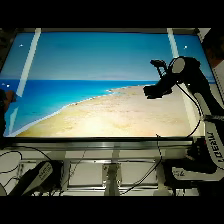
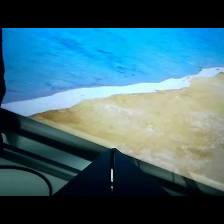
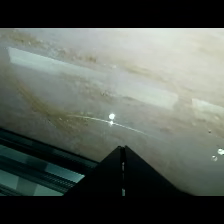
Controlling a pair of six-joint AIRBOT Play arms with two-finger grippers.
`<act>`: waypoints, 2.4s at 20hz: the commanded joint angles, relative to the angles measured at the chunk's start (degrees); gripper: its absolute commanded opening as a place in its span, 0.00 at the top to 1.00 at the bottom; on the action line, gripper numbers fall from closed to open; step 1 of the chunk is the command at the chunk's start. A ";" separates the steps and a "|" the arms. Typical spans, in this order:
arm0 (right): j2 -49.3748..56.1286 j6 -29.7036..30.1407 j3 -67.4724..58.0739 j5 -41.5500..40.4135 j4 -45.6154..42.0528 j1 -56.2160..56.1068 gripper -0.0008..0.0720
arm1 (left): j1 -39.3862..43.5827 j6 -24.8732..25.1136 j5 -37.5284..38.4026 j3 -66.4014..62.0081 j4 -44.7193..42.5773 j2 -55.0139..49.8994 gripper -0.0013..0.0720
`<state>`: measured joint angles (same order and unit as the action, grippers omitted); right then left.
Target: Fold the clothes and pants, and hang the long-sleeved shirts on hangers.
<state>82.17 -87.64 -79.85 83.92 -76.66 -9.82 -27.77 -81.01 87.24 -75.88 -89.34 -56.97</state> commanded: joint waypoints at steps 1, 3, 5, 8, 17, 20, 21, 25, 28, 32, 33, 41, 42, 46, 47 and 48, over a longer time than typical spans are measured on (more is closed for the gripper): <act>-0.04 0.00 -0.02 0.07 0.00 0.02 0.96 | -0.07 0.02 -1.22 0.20 -0.35 -0.02 0.97; -0.04 0.00 -0.02 0.04 0.00 0.02 0.96 | -0.11 0.00 -5.03 1.88 -4.26 -0.13 0.97; -0.04 0.00 -0.02 0.07 0.00 0.02 0.96 | -0.13 -0.02 -6.45 4.28 -12.31 -1.07 0.97; -0.04 0.00 -0.02 0.04 -0.02 0.02 0.96 | -0.13 -0.02 -9.27 7.08 -19.15 -4.28 0.97; -0.04 0.02 -0.02 -0.44 0.35 0.31 0.96 | -4.74 -0.07 -21.84 7.19 -27.50 -19.21 0.46; -0.04 -0.07 -0.02 -1.07 0.42 0.13 0.96 | -7.96 0.00 -29.75 7.19 -27.47 -23.58 0.38; -0.02 -0.35 -0.02 -1.16 0.94 0.13 0.96 | -8.76 0.00 -32.20 7.19 -27.47 -25.09 0.38; -0.02 -0.42 -0.02 -3.13 8.55 0.13 0.96 | -10.47 -0.04 -39.30 7.19 -27.50 -30.86 0.39; -0.02 -0.39 -0.02 -4.46 13.64 0.13 0.96 | -10.99 -0.04 -44.50 7.17 -27.69 -33.40 0.39; -0.02 -0.39 -0.02 -5.97 19.85 0.13 0.96 | -12.46 -3.06 -50.49 7.17 -27.67 -34.53 0.39; -0.02 -0.39 -0.02 -6.16 20.70 0.13 0.96 | -13.03 -3.72 -51.41 7.17 -27.67 -34.53 0.39; -0.02 -0.39 -0.02 -8.57 24.11 0.13 0.96 | -14.75 -3.69 -48.37 7.13 -27.67 -36.00 0.66; -0.02 -0.39 -0.02 -8.52 24.09 0.13 0.96 | -14.67 -3.67 -48.11 7.06 -27.65 -35.74 0.95; -0.02 -0.39 0.00 -8.52 24.04 -0.37 0.97 | -13.53 -3.69 -47.91 7.02 -27.63 -31.12 0.97; -0.02 -0.39 0.00 -8.55 23.96 -0.66 0.97 | -13.29 -3.69 -47.28 7.02 -27.63 -28.87 0.97; 0.00 -0.39 0.00 -8.57 23.91 -1.07 0.97 | -13.20 -3.72 -46.49 7.02 -27.61 -26.56 0.97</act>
<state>82.17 -88.03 -79.85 75.44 -52.88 -10.26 -41.41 -84.68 39.55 -68.82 -117.03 -87.88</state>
